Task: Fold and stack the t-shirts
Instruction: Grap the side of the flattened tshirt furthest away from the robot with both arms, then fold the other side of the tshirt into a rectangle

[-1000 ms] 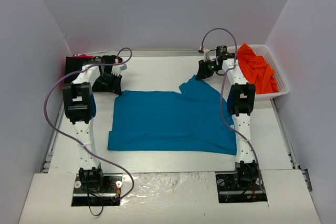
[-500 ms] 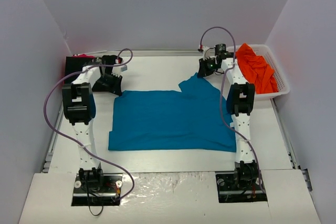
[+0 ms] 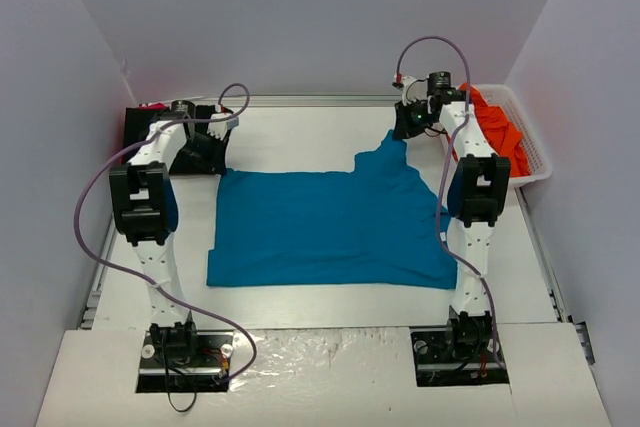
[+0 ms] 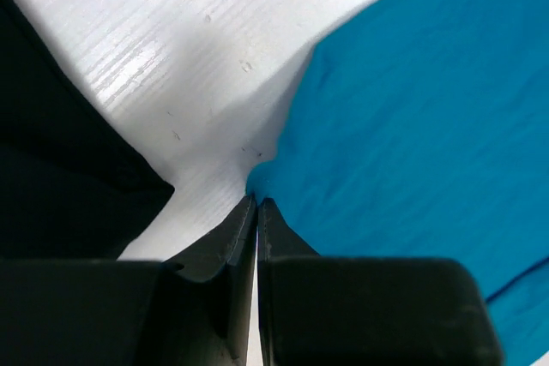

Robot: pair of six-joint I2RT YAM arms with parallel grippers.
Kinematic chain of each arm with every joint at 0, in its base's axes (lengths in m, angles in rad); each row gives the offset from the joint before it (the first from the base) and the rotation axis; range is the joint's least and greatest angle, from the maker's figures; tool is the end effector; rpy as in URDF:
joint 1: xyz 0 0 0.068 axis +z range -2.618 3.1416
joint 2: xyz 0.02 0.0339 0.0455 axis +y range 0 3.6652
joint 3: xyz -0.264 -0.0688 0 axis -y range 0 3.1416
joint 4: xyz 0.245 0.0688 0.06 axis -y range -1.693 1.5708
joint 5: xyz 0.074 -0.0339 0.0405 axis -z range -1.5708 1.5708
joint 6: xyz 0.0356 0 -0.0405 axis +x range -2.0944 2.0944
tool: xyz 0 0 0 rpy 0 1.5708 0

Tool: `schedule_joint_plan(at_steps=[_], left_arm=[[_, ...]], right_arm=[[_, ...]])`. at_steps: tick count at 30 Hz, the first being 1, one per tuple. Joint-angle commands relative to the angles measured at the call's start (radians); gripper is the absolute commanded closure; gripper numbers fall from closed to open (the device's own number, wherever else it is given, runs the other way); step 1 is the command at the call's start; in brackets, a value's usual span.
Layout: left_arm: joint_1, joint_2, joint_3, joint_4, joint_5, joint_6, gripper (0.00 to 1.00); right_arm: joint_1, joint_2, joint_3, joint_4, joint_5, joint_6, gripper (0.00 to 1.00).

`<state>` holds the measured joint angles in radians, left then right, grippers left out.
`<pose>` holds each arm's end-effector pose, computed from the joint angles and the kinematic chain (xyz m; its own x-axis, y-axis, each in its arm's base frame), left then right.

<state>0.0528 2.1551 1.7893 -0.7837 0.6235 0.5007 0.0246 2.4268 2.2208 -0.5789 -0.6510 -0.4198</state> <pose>0.4584 0.0034 0.2082 -0.7055 0.3530 -0.6145 0.6090 0.7454 -0.2711 0.5432 0.0349 0.2228 -0.4625 -0.3357 -0.8206 -0.6972 0.7095 0.1027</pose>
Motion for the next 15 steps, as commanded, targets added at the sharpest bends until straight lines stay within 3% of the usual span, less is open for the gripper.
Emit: schedule_joint_plan(at_steps=[1, 15], left_arm=[[0.007, -0.124, -0.024, -0.032, 0.019, 0.025, 0.97], [0.016, -0.328, -0.215, -0.049, 0.053, 0.070, 0.98]], right_arm=[[-0.014, -0.122, -0.058, -0.007, -0.013, -0.022, 1.00], [-0.020, -0.354, -0.274, -0.078, -0.029, -0.076, 1.00]])
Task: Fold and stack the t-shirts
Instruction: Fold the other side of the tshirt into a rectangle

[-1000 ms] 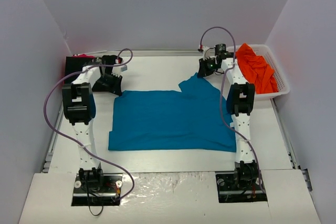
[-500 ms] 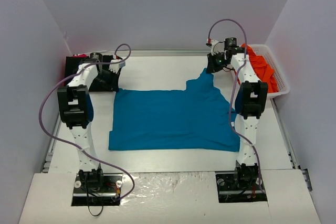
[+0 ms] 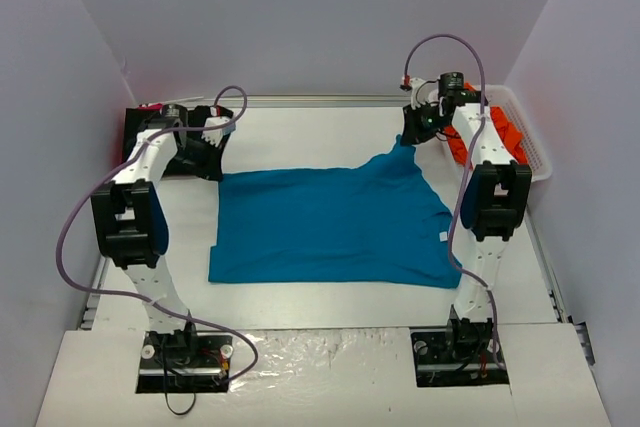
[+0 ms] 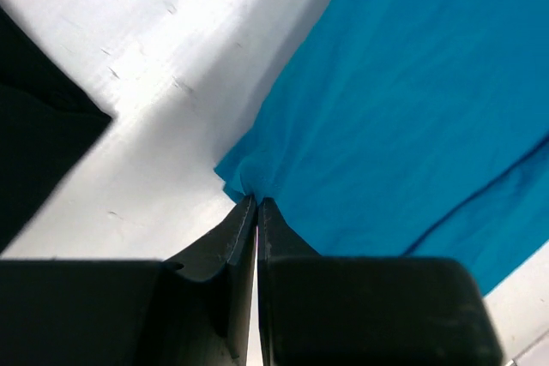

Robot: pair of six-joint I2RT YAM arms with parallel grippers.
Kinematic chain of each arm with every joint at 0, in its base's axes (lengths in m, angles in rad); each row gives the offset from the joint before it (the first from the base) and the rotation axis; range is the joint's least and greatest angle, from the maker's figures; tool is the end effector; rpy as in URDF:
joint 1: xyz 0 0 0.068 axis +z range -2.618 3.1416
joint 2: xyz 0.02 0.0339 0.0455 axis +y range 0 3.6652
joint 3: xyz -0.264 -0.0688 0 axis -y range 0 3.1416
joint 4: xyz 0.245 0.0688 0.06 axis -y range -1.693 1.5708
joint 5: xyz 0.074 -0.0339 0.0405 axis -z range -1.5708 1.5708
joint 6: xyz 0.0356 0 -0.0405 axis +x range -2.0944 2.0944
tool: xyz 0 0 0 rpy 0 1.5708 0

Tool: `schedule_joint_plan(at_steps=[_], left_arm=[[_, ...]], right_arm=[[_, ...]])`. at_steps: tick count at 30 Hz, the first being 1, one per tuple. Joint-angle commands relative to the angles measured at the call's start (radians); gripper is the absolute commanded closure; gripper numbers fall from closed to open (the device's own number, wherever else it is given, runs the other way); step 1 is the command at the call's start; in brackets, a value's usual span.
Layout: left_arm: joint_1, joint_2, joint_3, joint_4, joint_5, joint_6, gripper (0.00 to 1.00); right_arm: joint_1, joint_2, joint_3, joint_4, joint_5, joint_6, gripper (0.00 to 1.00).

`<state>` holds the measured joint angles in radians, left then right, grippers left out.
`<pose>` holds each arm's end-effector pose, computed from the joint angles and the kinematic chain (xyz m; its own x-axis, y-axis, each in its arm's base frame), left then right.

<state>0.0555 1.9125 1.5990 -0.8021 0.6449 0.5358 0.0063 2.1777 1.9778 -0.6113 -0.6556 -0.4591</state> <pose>0.4056 0.0011 0.2517 -0.6590 0.3720 -0.6537 0.6466 0.7241 -0.2398 0.4928 0.0248 0.2664 -0.4618 -0.3542 -0.8132 -0.7021 0.7062 0.0911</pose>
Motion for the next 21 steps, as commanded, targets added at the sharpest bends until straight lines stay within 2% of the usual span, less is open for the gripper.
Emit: schedule_joint_plan(at_steps=[1, 21], left_arm=[[0.017, -0.098, -0.040, -0.031, 0.033, 0.038, 0.98], [0.041, -0.308, -0.322, -0.043, 0.019, 0.156, 0.98]], right_arm=[[-0.002, -0.136, -0.068, -0.048, -0.024, -0.039, 1.00], [-0.032, -0.478, -0.468, -0.148, -0.003, -0.162, 1.00]])
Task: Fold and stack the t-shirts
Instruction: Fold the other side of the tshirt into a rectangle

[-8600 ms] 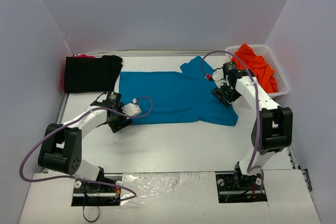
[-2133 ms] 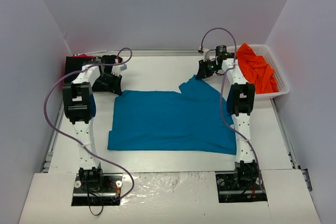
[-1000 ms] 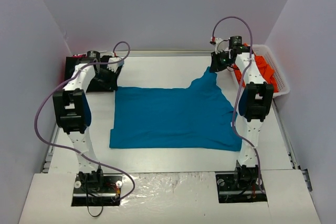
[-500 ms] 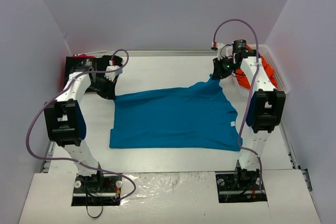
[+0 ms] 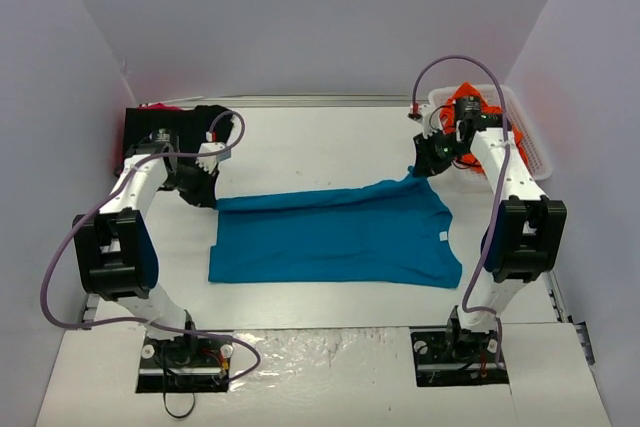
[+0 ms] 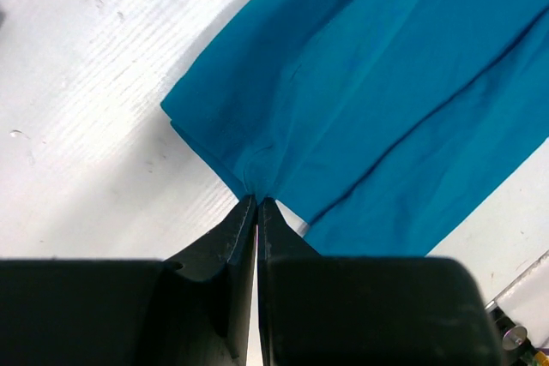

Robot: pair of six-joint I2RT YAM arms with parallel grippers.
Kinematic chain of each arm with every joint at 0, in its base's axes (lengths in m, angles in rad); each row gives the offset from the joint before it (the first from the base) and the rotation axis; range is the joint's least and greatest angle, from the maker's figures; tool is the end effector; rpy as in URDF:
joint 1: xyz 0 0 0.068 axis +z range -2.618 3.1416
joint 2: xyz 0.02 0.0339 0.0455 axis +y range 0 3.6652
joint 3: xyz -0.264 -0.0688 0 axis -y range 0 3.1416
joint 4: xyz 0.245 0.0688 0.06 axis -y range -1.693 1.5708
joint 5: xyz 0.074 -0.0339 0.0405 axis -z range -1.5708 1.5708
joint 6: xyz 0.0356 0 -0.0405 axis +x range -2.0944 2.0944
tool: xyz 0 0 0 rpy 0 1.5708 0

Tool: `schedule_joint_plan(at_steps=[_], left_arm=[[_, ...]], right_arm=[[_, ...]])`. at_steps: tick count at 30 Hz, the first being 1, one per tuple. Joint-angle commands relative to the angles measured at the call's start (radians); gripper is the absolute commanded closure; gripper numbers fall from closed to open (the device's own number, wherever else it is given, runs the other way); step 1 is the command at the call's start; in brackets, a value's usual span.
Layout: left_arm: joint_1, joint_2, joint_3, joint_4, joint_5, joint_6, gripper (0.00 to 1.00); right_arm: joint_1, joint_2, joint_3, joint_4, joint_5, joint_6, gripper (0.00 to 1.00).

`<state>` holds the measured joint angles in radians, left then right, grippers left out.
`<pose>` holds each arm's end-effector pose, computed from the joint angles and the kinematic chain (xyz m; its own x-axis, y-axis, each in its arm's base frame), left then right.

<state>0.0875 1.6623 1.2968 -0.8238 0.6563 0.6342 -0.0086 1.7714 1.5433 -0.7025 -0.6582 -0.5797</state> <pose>0.3331 0.0074 0.2500 -0.6517 0.4141 -0.6355 0.6744 0.6998 -0.2356 0.3860 0.0185 0.2933 -0.4745 -0.4293 -0.7685 -0.7393 0.6682 0.0832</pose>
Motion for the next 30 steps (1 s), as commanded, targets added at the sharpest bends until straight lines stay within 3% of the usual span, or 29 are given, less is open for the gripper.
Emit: schedule_joint_plan(at_steps=[1, 9, 24, 25, 28, 30], left_arm=[[0.009, -0.068, -0.031, -0.018, 0.000, 0.061, 0.98], [0.015, -0.111, -0.120, -0.009, -0.023, 0.102, 0.98], [0.014, -0.119, -0.177, 0.014, -0.057, 0.127, 0.97], [0.014, -0.121, -0.180, 0.012, -0.054, 0.128, 0.87], [0.014, -0.121, -0.191, -0.001, -0.040, 0.150, 0.84], [0.011, -0.116, -0.192, -0.021, -0.024, 0.180, 0.74]], right_arm=[[-0.022, -0.082, -0.046, -0.067, 0.003, -0.051, 1.00], [-0.053, -0.167, -0.172, -0.110, 0.025, -0.117, 1.00], [-0.056, -0.113, -0.258, -0.199, 0.046, -0.198, 1.00], [-0.056, -0.093, -0.267, -0.203, 0.048, -0.207, 1.00], [-0.056, -0.064, -0.276, -0.212, 0.051, -0.212, 0.99], [-0.054, -0.035, -0.278, -0.227, 0.054, -0.221, 0.93]])
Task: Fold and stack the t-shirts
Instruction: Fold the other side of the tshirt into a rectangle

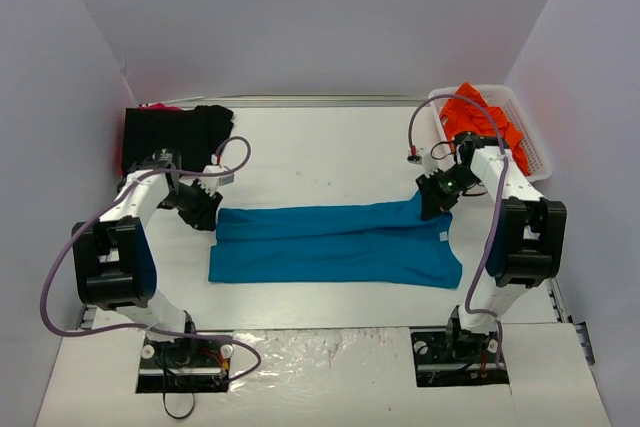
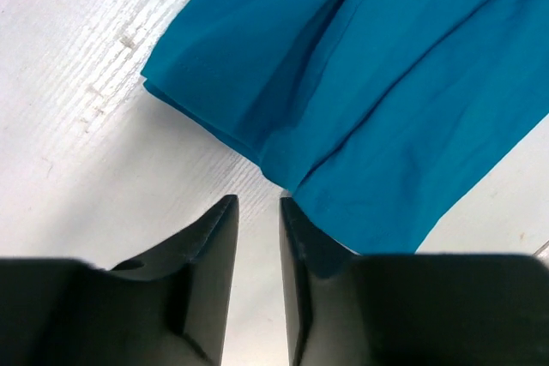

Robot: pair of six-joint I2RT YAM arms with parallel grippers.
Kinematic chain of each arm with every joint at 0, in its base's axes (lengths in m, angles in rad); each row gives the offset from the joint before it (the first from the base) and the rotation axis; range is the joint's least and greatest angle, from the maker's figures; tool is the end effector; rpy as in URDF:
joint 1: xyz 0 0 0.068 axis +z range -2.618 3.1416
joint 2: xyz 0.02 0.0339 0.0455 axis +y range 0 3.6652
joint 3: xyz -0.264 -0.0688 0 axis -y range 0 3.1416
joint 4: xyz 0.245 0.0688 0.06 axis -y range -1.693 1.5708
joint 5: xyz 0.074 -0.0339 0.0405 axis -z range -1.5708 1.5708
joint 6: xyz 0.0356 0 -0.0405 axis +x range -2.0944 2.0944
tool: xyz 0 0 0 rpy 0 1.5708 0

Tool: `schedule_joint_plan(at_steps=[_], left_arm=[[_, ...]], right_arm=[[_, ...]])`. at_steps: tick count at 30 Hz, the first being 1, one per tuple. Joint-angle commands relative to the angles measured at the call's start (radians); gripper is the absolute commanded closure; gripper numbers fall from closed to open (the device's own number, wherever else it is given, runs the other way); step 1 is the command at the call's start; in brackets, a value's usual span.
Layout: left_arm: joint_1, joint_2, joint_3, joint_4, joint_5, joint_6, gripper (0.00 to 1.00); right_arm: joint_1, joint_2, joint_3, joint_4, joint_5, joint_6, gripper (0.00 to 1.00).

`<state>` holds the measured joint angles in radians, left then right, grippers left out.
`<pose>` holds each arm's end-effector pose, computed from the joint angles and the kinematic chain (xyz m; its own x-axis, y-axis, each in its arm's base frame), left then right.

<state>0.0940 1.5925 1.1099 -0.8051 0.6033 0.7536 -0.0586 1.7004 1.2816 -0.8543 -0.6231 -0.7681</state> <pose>0.3000 0.0080 0.2177 -0.6420 0.5054 -0.5765 0.7128 0.6704 -0.2061 0.3332 0.0013 0.2321 -0.6007 -0.5299 -0.5986 -0.7518 0.6292 0.1975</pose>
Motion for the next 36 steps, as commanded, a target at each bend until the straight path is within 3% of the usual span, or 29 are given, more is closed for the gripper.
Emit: schedule_joint_plan(at_steps=[1, 2, 3, 4, 5, 10, 17, 27, 36], left_arm=[[0.006, -0.046, -0.004, -0.063, 0.030, 0.070, 0.66], [0.006, -0.046, -0.004, -0.069, 0.032, 0.075, 0.59], [0.006, -0.051, -0.005, -0.072, 0.032, 0.078, 0.59], [0.006, -0.054, -0.007, -0.071, 0.027, 0.079, 0.58], [0.006, -0.057, -0.010, -0.072, 0.026, 0.079, 0.57], [0.006, -0.060, -0.005, -0.082, 0.023, 0.081, 0.57], [0.006, -0.098, -0.010, -0.074, 0.041, 0.050, 0.56], [0.007, -0.129, -0.051, -0.037, 0.056, -0.002, 0.56], [0.010, -0.144, -0.087, -0.003, 0.032, -0.023, 0.56]], right_arm=[[-0.004, 0.044, -0.015, -0.086, 0.019, -0.040, 0.84], [-0.004, 0.059, -0.011, -0.094, 0.019, -0.046, 0.83], [-0.004, 0.062, -0.007, -0.101, 0.019, -0.048, 0.82], [-0.003, 0.067, -0.005, -0.107, 0.016, -0.053, 0.70], [-0.001, 0.074, -0.002, -0.118, 0.014, -0.059, 0.67], [0.013, 0.082, 0.028, -0.221, -0.006, -0.111, 0.57], [0.022, 0.054, 0.114, -0.230, -0.038, -0.096, 0.54], [0.143, 0.269, 0.235, -0.224, -0.107, -0.088, 0.55], [0.154, 0.389, 0.246, -0.201, -0.109, -0.122, 0.55]])
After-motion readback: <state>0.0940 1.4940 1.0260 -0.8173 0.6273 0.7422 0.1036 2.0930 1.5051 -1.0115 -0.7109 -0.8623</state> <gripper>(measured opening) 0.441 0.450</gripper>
